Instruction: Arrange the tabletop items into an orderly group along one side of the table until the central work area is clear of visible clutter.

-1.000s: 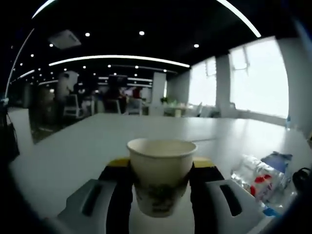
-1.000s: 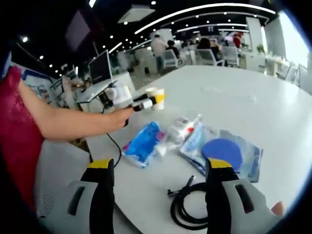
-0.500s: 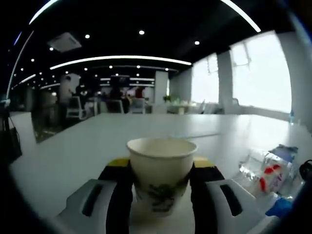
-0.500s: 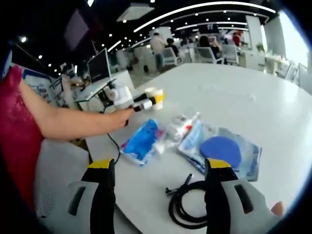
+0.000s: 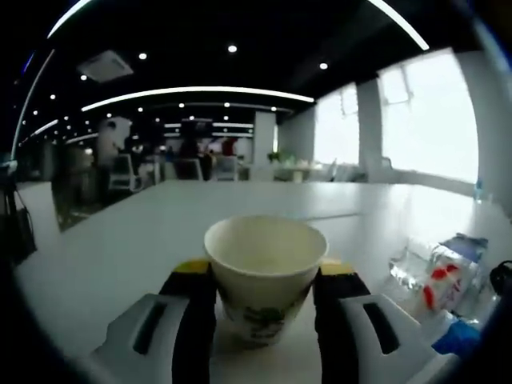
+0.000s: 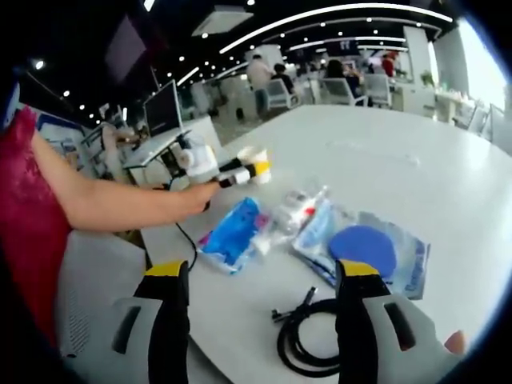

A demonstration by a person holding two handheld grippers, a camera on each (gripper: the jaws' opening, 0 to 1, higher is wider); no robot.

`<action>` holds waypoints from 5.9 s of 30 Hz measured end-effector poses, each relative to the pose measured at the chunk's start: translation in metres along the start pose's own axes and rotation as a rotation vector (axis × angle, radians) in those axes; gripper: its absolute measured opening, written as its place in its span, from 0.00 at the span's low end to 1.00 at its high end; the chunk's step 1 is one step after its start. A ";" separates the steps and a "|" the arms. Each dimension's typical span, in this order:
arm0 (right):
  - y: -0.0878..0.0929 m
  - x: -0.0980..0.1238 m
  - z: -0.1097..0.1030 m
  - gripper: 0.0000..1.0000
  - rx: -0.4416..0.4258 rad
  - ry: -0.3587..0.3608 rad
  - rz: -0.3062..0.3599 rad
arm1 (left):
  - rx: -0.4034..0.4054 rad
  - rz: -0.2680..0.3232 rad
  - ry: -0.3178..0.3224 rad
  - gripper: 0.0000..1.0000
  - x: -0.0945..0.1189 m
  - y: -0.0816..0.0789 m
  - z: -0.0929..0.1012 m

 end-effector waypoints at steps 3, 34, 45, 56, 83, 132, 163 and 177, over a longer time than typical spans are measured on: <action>0.000 0.001 0.000 0.75 -0.002 0.002 0.000 | -0.001 -0.005 0.001 0.45 0.000 0.001 0.000; 0.001 -0.001 -0.003 0.74 -0.010 -0.004 0.030 | -0.026 -0.043 -0.002 0.47 0.016 0.005 -0.007; 0.002 0.000 -0.007 0.74 -0.008 -0.007 0.046 | -0.059 -0.067 0.008 0.43 0.029 0.007 -0.008; -0.003 -0.003 -0.012 0.74 0.008 -0.023 0.056 | -0.091 -0.091 0.017 0.43 0.035 0.008 -0.014; -0.019 -0.024 -0.045 0.73 0.102 -0.097 0.053 | -0.192 -0.097 0.042 0.39 0.078 -0.026 -0.025; -0.034 -0.071 -0.073 0.67 0.382 -0.151 -0.146 | -0.518 -0.323 0.503 0.28 0.096 -0.018 0.028; -0.022 -0.111 -0.068 0.54 0.491 -0.177 -0.267 | -0.667 -0.445 0.609 0.25 0.057 0.006 0.041; -0.010 -0.139 -0.064 0.28 0.608 -0.185 -0.301 | -0.683 -0.463 0.634 0.21 0.053 0.010 0.043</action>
Point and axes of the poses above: the point that each gripper's makers call its tool centre point, and the gripper's own axes: x roughly backward along the fingers, z roughly to its right, y roughly out of its underside, the point moved 9 cm from there along x, roughly backward along the fingers, and after that the axes turned 13 degrees about -z, right-handed, at the moved point
